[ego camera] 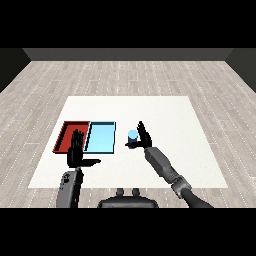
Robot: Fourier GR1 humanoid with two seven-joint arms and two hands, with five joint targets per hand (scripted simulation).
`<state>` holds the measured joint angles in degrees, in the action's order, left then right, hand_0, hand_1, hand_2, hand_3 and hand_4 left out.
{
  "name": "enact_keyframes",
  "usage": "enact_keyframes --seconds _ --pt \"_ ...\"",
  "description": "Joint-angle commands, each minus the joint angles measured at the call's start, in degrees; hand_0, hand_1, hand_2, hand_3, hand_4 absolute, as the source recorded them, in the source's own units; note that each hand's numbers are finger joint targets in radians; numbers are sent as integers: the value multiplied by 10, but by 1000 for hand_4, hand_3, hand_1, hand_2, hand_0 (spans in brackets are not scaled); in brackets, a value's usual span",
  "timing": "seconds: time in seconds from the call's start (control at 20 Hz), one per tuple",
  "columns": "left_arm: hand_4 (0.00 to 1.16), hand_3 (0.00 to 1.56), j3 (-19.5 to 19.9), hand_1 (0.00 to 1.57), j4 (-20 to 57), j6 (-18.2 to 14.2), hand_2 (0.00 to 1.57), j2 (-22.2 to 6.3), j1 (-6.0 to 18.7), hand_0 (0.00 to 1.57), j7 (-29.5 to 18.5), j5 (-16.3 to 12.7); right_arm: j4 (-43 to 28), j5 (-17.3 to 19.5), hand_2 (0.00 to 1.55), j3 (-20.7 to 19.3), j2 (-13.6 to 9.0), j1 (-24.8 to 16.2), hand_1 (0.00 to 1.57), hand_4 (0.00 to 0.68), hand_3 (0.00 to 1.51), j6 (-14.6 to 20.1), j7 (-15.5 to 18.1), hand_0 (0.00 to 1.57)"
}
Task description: Pick the blue can and put it in the blue box
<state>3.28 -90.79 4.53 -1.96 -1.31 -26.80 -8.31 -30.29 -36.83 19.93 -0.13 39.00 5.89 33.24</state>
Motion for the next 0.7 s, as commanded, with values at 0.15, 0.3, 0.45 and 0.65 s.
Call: enact_keyframes --seconds 0.15,0.3,0.45,0.65 --pt "0 0 -6 0 6 -23 0 12 32 0 14 10 12 -11 0 22 1 -3 0 0 0 -10 14 0" --pt "0 0 1 0 -3 3 0 -1 19 0 19 -11 63 -108 0 91 1 42 0 0 0 -7 39 0" --pt "0 0 15 0 -4 11 0 -10 -3 0 4 -16 69 -106 0 79 1 58 0 0 0 3 26 0" --pt "0 0 1 0 -27 -2 0 -1 -2 0 21 -6 57 -101 1218 104 1 47 1056 177 1127 70 41 1056"
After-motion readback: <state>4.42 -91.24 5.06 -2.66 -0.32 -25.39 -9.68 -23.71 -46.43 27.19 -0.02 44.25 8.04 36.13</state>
